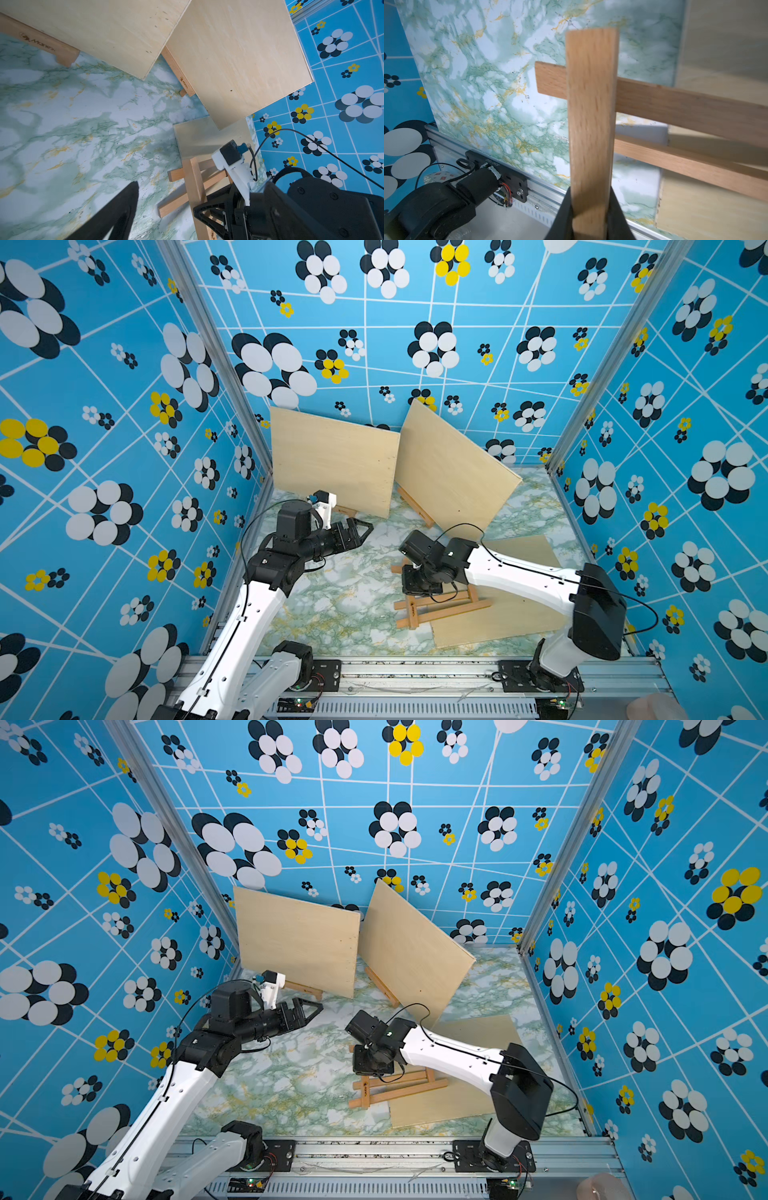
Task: Assemble the easel
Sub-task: Place the easel at the center of the board, then pick up the easel at the center of the board.
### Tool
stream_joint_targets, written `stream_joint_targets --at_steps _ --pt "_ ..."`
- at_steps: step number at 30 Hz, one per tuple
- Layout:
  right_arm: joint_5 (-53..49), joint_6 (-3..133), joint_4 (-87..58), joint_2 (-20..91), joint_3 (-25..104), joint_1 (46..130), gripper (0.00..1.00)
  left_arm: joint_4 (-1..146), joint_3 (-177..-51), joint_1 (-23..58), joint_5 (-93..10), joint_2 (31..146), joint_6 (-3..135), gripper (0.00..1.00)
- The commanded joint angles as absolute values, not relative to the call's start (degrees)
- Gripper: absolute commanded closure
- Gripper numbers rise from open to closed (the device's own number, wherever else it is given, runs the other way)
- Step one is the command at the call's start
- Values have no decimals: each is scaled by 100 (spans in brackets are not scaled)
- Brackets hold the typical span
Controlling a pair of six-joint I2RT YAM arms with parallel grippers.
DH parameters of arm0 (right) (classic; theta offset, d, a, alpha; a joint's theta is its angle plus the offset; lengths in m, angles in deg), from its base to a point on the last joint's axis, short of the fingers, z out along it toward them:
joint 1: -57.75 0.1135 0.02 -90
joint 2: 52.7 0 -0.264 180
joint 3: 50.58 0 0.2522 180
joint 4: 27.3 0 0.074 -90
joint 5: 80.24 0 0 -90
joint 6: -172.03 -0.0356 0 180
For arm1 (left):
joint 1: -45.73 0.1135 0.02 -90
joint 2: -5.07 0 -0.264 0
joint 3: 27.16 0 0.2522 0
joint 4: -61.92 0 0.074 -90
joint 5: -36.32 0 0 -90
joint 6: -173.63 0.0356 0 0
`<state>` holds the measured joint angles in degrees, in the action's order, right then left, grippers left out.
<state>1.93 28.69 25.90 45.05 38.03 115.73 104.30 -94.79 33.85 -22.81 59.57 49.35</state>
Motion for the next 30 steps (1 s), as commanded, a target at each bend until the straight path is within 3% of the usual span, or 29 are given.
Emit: stream_joint_targets --at_steps 1,8,9,12,17,24,30 --pt "110 3178 2569 5000 4350 11585 100 10713 -9204 3460 -2421 5873 4929 5" --pt "-8 3310 2398 5305 4498 11596 100 10892 -8451 3448 -2448 5622 4866 8" --pt "-12 3330 2342 5248 4455 11600 95 10875 -8336 3448 -2420 5600 4856 9" --pt "117 3454 2603 5263 4553 11594 62 10760 -8124 3435 -2418 5587 4791 9" --pt "345 3133 2588 4761 4085 11594 47 10490 -8056 3222 -2462 5754 4707 11" --pt "1119 1269 2884 3225 2570 11594 43 10734 -8200 2231 -3254 6362 4966 20" --pt "1574 1048 3099 2527 2163 11503 42 10935 -8287 1100 -4043 6936 4900 25"
